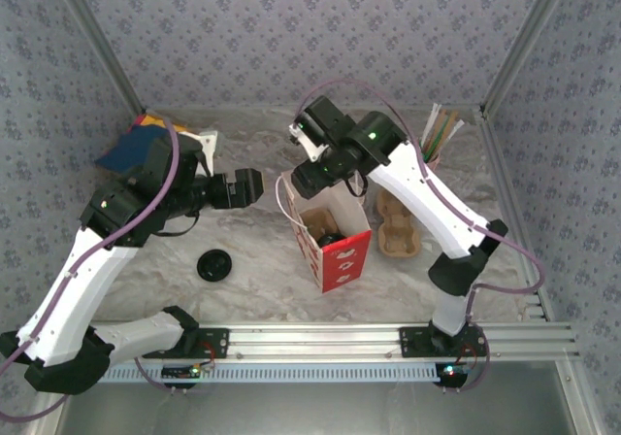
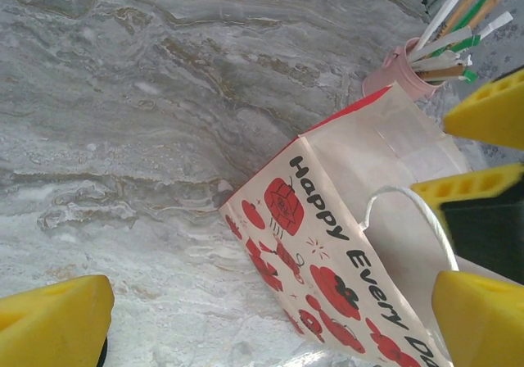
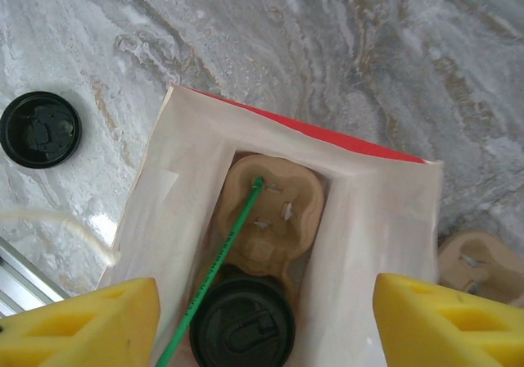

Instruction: Pack the takeout coffee

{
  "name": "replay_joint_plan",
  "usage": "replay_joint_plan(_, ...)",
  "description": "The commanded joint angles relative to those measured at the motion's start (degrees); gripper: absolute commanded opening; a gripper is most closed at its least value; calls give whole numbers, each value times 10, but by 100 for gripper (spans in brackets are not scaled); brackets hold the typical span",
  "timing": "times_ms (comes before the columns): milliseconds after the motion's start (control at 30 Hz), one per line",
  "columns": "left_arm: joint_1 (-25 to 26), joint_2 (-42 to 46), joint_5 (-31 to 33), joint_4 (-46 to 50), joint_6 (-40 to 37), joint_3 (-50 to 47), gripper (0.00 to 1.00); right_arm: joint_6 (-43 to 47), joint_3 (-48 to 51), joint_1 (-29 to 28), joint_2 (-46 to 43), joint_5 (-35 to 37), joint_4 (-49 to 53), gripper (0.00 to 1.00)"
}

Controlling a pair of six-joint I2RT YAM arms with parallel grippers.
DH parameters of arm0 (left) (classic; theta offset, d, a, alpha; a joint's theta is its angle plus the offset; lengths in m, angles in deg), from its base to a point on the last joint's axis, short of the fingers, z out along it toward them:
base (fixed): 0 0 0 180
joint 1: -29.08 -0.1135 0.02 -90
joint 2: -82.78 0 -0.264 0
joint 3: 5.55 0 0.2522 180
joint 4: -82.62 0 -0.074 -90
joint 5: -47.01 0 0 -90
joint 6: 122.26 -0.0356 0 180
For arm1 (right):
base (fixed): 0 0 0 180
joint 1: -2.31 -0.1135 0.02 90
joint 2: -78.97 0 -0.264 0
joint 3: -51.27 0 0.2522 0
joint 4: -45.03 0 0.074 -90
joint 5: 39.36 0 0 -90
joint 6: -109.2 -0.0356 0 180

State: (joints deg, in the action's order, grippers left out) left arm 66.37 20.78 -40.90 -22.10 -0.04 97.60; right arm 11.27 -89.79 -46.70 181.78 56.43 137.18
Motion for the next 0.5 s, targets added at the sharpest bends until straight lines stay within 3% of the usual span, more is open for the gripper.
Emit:
replay_joint_plan(0,2,-5,17,0,8,0,100,-7,-13,-2,-47,29,-5,75)
replay_joint_plan(167,-15,-21,33,23,15,10,100,-21,20,-1,-110,49,-46,99)
replay_joint_plan(333,-50,-31,28,30,16,10,100,-47,127,33,-202,70,-125,100)
replay_joint_plan(467,-76,-41,25,33,10,12,100,-95,216,107,-268,26,-174,100)
